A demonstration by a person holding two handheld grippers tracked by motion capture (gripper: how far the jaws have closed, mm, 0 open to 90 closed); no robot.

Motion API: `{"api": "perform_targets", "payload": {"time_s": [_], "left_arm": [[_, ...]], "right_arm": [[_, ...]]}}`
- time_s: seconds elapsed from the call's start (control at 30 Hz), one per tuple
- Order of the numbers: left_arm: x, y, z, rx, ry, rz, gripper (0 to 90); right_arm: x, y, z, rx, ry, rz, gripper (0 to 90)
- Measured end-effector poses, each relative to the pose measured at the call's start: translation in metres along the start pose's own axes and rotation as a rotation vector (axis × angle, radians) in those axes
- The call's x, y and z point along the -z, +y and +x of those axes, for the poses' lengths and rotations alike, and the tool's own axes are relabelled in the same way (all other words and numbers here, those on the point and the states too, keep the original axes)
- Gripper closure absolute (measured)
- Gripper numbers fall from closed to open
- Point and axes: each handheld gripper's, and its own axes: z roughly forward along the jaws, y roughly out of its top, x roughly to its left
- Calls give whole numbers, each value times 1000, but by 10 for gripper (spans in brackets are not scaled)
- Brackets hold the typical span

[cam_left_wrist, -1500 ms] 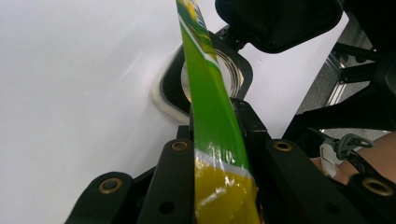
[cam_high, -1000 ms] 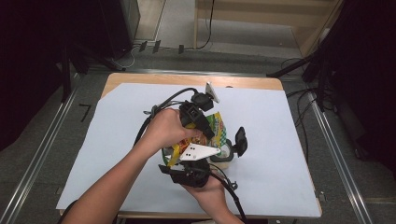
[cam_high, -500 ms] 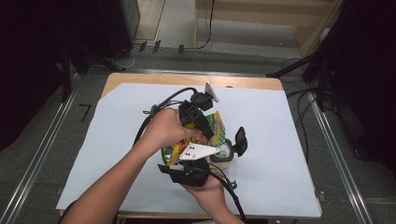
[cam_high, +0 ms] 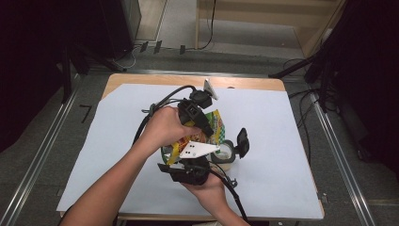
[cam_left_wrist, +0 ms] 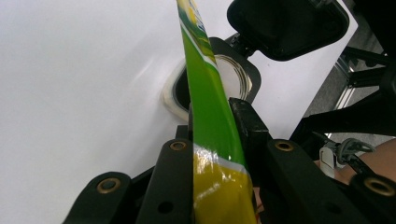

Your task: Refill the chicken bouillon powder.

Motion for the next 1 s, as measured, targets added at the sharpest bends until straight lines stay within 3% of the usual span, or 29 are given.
{"api": "perform_targets", "payload": {"time_s": [1.0], "left_arm": [[-5,1,3,8,-8,10,792]], "right_arm": [[0,-1,-1,-3,-1,11,667]]}}
